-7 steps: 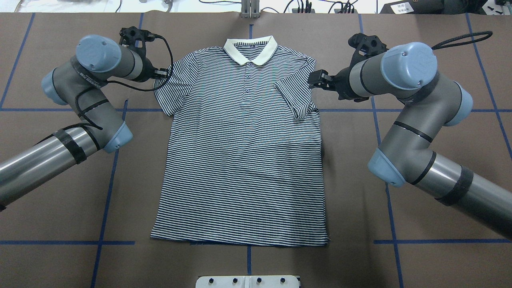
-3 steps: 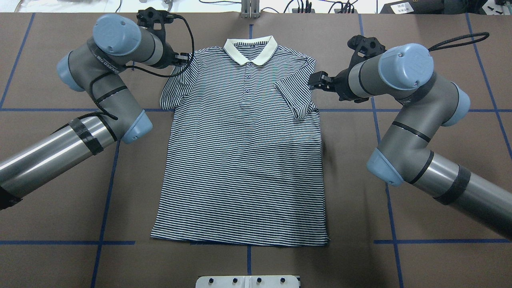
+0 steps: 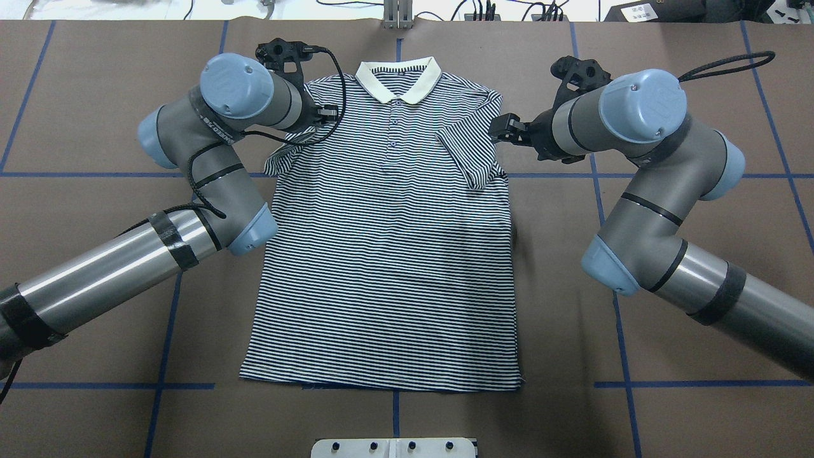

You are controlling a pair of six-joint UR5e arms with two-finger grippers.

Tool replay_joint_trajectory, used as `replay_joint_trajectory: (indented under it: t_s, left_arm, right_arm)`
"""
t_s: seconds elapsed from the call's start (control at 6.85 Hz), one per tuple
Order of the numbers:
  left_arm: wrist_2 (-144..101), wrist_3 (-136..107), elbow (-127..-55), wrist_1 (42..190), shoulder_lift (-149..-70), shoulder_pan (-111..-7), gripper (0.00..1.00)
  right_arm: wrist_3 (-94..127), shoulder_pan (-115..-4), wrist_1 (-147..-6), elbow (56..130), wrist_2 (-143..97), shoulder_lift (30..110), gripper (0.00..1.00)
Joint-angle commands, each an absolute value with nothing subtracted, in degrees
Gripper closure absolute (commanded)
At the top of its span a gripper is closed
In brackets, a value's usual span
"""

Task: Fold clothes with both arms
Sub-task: 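Bring the left gripper to the shoulder nearest it beside the collar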

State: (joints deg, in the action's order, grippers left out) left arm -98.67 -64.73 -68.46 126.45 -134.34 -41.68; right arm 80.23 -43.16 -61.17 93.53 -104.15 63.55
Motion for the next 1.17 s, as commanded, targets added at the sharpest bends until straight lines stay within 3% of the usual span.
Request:
replay_joint_trajectory:
  t_s: [0.0, 0.15, 0.29, 0.44, 0.73, 1.02]
  left_arm:
    - [-95.82, -66.96, -67.33, 126.47, -135.7, -40.0, 1.0]
    - [-94.93, -68.19, -64.97, 126.56, -137.01, -39.12, 1.0]
    - [-93.62, -68.2, -64.34, 126.65, -137.28, -39.11, 0.8]
    - [-93.6, -68.46, -64.95, 126.82, -137.11, -39.11, 0.31]
    - [-94.39, -68.55, -78.31, 126.47, -131.53, -39.2, 0.26]
    - [-99.54, -68.82, -93.45, 126.56, -121.42, -39.02, 0.26]
  right_arm:
    - [80.16, -43.15, -61.17, 92.99, -104.15, 63.54, 0.0]
    - [80.16, -43.15, -61.17, 92.9, -104.15, 63.54, 0.0]
    - [80.16, -43.15, -61.17, 92.73, -104.15, 63.54, 0.0]
    - [80.16, -43.07, -61.17, 92.81, -104.24, 63.46, 0.0]
    - [82.77, -40.54, -61.17, 94.64, -102.93, 61.98, 0.0]
    - [94.26, -26.37, -63.88, 100.61, -84.93, 64.76, 0.01]
